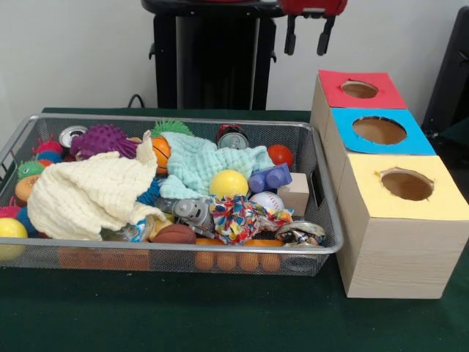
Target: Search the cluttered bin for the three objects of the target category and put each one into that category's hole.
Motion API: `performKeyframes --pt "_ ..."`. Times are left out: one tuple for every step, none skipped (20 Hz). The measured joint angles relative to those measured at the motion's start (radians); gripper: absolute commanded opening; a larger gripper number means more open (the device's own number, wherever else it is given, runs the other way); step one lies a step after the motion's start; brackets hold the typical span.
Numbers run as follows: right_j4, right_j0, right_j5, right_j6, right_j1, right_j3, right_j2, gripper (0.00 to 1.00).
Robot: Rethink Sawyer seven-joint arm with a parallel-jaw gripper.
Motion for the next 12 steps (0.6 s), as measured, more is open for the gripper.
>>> performKeyframes --pt "0.0 -0.003 0.0 0.0 0.005 0.0 0.0 1.0" --pt "0.0 -0.005 0.0 0.0 0.008 0.0 0.0 1.0" --pt "0.0 -0.006 0.0 0.0 0.013 0.0 -0.001 1.0" --pt "0.0 -0.008 0.0 0.0 0.016 0.0 -0.002 1.0" --pt "0.0 -0.011 0.0 0.0 0.024 -0.001 -0.003 1.0" --pt "0.0 -0.013 0.0 0.0 0.029 -0.001 -0.004 1.0" --pt "0.0 -0.018 0.0 0.0 0.039 -0.003 -0.007 1.0" --pt "0.0 -0.021 0.0 0.0 0.046 -0.004 -0.008 1.0" --pt "0.0 -0.025 0.002 0.0 0.057 -0.009 -0.011 1.0" --pt "0.0 -0.028 0.003 0.0 0.065 -0.012 -0.012 1.0" --pt "0.0 -0.033 0.006 0.0 0.077 -0.02 -0.014 1.0" --pt "0.0 -0.036 0.007 0.0 0.086 -0.026 -0.015 1.0"
